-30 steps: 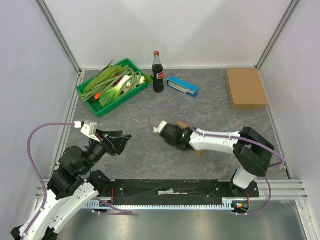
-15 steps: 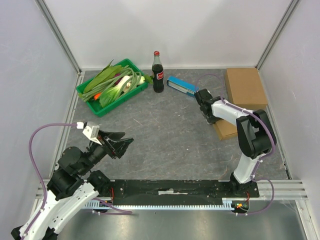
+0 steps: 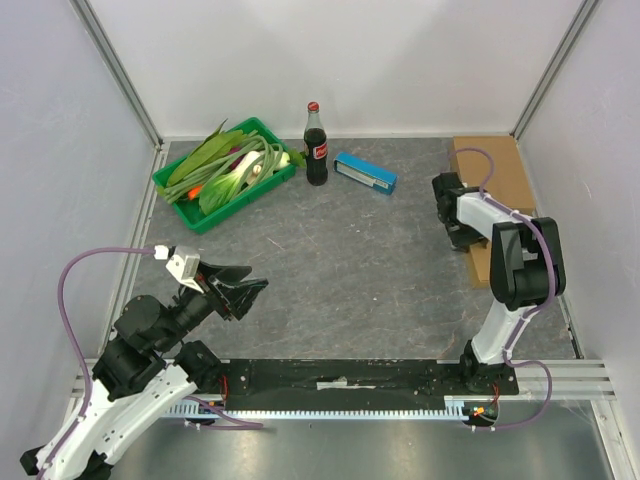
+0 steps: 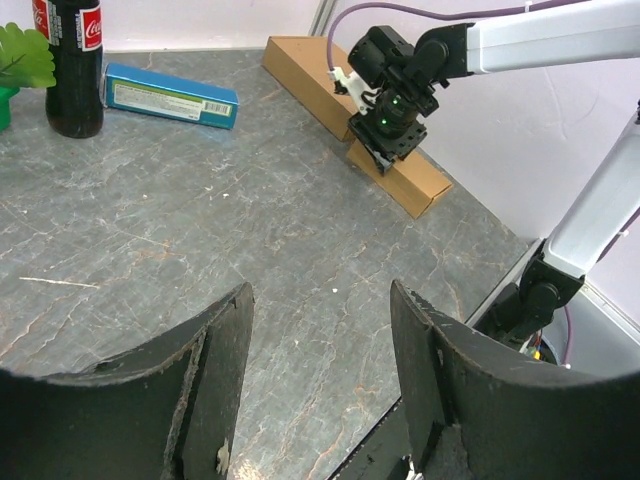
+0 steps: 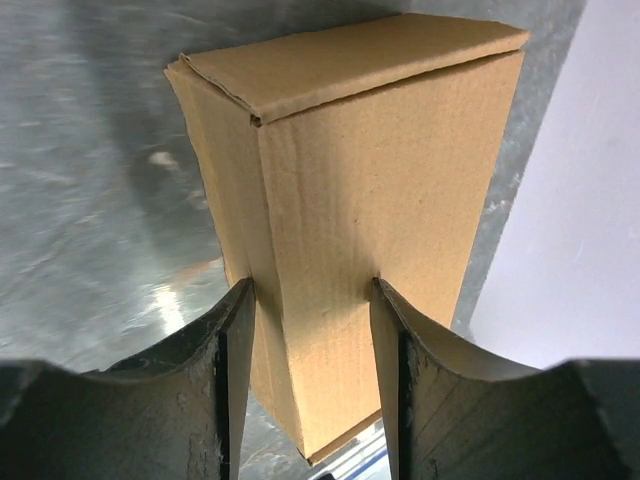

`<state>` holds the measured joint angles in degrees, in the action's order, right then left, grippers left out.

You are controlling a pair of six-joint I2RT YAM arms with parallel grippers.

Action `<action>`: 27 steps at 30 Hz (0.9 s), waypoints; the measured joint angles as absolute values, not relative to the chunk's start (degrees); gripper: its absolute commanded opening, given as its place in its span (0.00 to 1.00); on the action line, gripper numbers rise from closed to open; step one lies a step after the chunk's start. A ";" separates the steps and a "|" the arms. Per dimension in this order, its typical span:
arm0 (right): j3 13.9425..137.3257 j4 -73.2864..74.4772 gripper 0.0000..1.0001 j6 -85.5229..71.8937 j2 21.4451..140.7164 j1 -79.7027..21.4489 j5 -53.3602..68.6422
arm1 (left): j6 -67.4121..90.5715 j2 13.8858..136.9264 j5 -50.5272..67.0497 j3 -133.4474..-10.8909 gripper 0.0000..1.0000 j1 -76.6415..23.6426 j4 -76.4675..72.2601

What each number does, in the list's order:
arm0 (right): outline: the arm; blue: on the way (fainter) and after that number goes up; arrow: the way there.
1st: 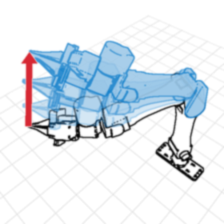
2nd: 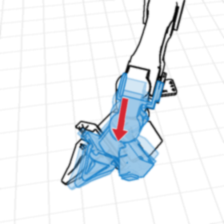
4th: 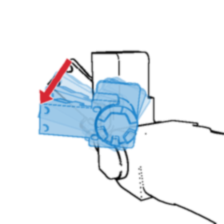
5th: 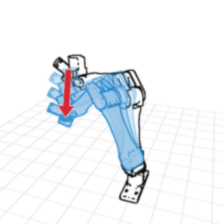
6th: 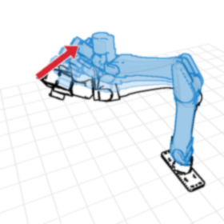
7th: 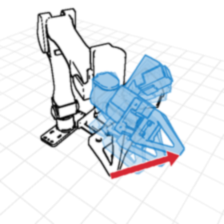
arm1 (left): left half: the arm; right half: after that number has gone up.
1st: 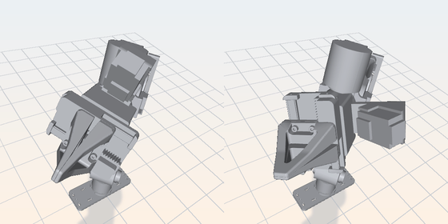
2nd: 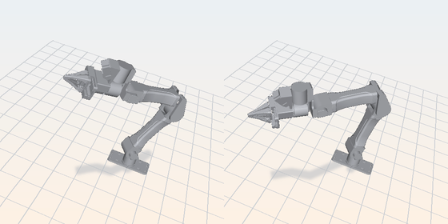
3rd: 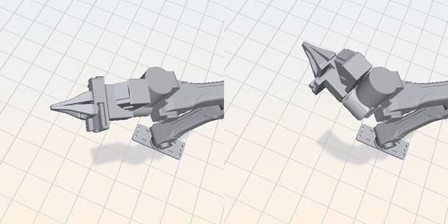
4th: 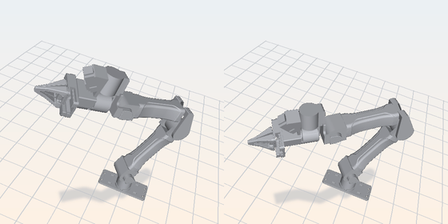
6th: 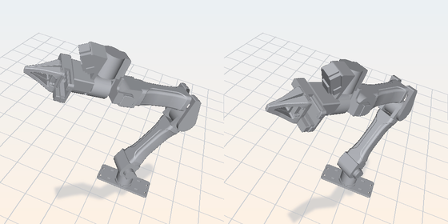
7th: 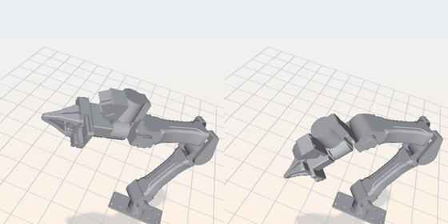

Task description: Fold the paper box

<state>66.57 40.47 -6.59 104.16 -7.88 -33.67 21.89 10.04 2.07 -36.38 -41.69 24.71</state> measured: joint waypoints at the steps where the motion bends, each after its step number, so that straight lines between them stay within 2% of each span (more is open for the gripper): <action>1: 66.57 40.75 0.54 -6.39 104.16 -6.48 -33.91 | 21.87 10.04 2.00 -36.38 0.63 -41.82 24.69; 11: 67.68 41.15 0.59 -1.39 107.55 0.64 -40.05 | 21.61 10.04 1.61 -36.38 0.63 -42.59 24.71; 14: 67.90 41.01 0.68 -0.86 107.55 3.70 -40.21 | 21.54 10.04 1.58 -36.38 0.64 -42.63 24.73; 16: 68.64 41.98 0.79 -1.32 107.53 4.89 -40.21 | 21.50 10.04 1.54 -36.38 0.66 -42.63 24.73; 18: 70.35 44.29 0.96 -2.48 106.65 3.95 -41.08 | 21.41 10.07 1.41 -36.38 0.68 -42.63 24.77; 22: 77.23 48.42 0.98 -6.17 98.85 -9.26 -42.70 | 21.28 10.31 1.30 -36.38 0.72 -42.63 24.86; 25: 80.44 46.37 0.98 -11.27 90.61 -26.24 -40.73 | 21.23 11.42 1.08 -36.38 0.73 -42.63 24.82; 27: 77.71 40.91 0.98 -15.66 85.21 -37.65 -33.41 | 21.12 12.97 0.84 -36.38 0.73 -42.63 24.77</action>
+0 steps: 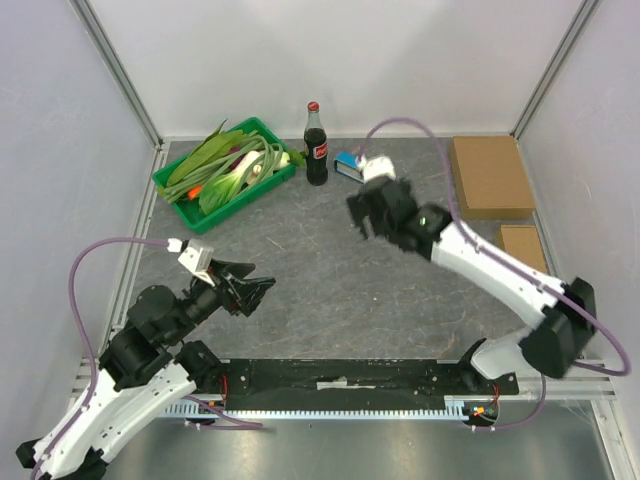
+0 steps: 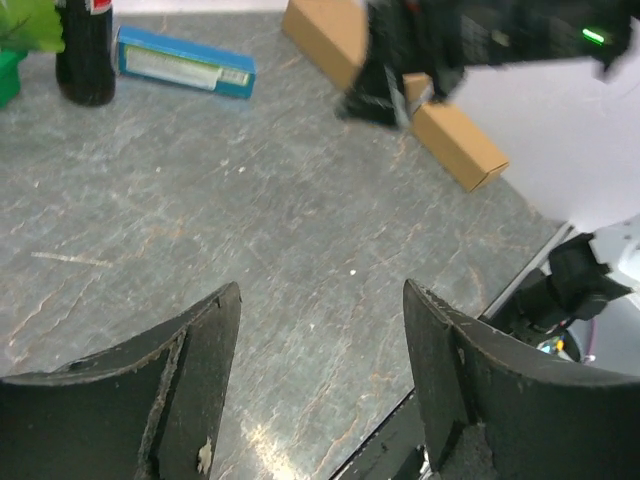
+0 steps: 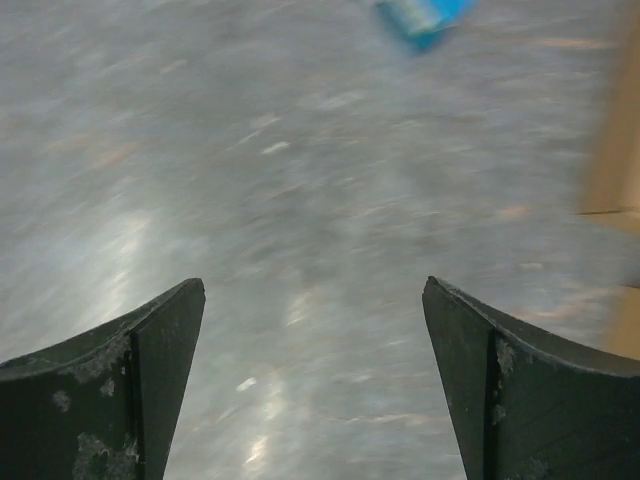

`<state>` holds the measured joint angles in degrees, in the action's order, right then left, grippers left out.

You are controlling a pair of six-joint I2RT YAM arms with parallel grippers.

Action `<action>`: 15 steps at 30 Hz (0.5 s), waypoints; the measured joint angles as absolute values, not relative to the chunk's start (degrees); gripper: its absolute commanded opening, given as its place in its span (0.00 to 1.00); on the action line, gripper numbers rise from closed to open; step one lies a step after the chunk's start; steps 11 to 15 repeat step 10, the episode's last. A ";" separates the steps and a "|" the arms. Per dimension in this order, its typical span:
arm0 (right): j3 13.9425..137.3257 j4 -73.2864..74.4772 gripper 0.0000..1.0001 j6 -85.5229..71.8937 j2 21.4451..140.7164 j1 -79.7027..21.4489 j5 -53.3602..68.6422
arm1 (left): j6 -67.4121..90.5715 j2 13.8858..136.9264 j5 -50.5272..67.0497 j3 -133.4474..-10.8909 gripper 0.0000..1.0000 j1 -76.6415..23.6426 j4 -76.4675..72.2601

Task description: Fold the paper box

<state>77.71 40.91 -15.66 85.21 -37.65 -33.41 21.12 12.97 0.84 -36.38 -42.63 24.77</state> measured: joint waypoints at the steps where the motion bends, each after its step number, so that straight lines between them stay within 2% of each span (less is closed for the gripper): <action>1: 74.00 36.69 0.98 -18.04 82.28 -42.19 -29.39 | 21.10 14.39 0.32 -36.40 0.73 -42.63 24.82; 4: 59.79 27.09 0.98 -22.06 74.17 -48.69 -23.90 | 21.19 18.26 -0.78 -36.40 0.77 -42.63 24.93; 8: 44.75 25.56 0.97 -23.79 60.95 -50.04 -25.02 | 23.59 20.45 -2.07 -35.20 0.84 -42.63 24.34; 10: 43.72 26.89 0.98 -23.29 53.45 -49.82 -26.52 | 25.63 20.10 -2.74 -34.39 0.89 -42.63 23.40; 15: 43.72 26.89 0.98 -23.29 53.45 -49.82 -26.52 | 25.63 20.10 -2.74 -34.39 0.89 -42.63 23.40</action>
